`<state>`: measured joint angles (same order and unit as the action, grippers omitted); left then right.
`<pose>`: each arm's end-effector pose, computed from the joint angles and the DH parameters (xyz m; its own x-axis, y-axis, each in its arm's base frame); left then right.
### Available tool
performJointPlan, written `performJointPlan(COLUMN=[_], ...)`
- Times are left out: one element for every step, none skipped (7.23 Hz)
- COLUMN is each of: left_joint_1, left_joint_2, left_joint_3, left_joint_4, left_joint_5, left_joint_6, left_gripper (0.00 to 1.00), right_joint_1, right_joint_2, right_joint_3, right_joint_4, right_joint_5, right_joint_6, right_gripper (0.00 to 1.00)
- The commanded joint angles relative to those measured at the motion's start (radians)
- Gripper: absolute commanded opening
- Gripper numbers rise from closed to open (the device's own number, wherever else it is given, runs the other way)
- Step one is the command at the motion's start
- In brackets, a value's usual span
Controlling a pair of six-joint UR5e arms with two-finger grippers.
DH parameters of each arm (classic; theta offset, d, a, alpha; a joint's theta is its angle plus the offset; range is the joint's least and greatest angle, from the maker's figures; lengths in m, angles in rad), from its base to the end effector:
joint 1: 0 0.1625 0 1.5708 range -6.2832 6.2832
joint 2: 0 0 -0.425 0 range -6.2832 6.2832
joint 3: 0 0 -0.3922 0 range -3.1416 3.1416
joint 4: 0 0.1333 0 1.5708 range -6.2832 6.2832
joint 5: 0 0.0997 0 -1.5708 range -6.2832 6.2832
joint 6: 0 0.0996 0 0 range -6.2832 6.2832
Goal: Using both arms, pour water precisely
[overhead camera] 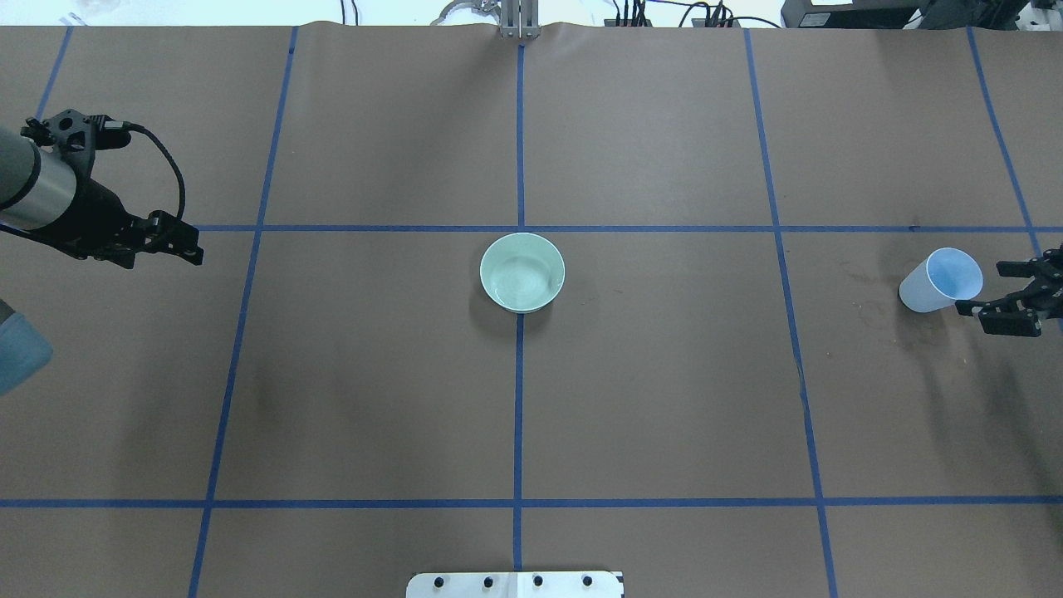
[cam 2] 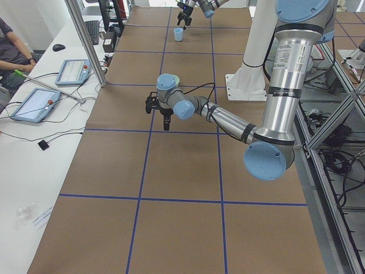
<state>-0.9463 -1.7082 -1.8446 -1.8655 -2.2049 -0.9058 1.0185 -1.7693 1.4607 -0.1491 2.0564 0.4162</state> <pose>0.2588 -0.4861 0.4231 0.6148 -0.0028 -0.7887 0.0629 0.9970 0.0455 -0.1427 -0.3971 0.6478 0.5814 -0.5983 0.5513 -0.0035 0.6758 0.7371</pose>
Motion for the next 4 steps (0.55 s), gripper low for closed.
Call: performJointPlan(left_joint_1=[-0.002,0.000,-0.002,-0.002], left_joint_2=[0.001,0.013,0.016,0.039], left_joint_3=[-0.011,-0.013,-0.012,-0.012], left_joint_4=[-0.003,-0.001,0.003,-0.001], left_joint_5=[-0.001,-0.007,-0.007,-0.007], left_joint_6=[-0.005,0.001,0.004,0.010], left_gripper=[1.00,1.00,1.00,1.00], right_joint_1=[-0.026,-0.031,-0.034,-0.038], right_joint_2=[0.002,0.007,0.017,0.039], right_joint_3=[-0.025,-0.026,-0.036,-0.051], right_joint_4=[0.016,0.016,0.016,0.016], right_joint_5=[-0.008,-0.012,-0.015,-0.018], right_joint_6=[0.018,0.018,0.018,0.019], right_gripper=[0.99,0.99,0.99,0.99])
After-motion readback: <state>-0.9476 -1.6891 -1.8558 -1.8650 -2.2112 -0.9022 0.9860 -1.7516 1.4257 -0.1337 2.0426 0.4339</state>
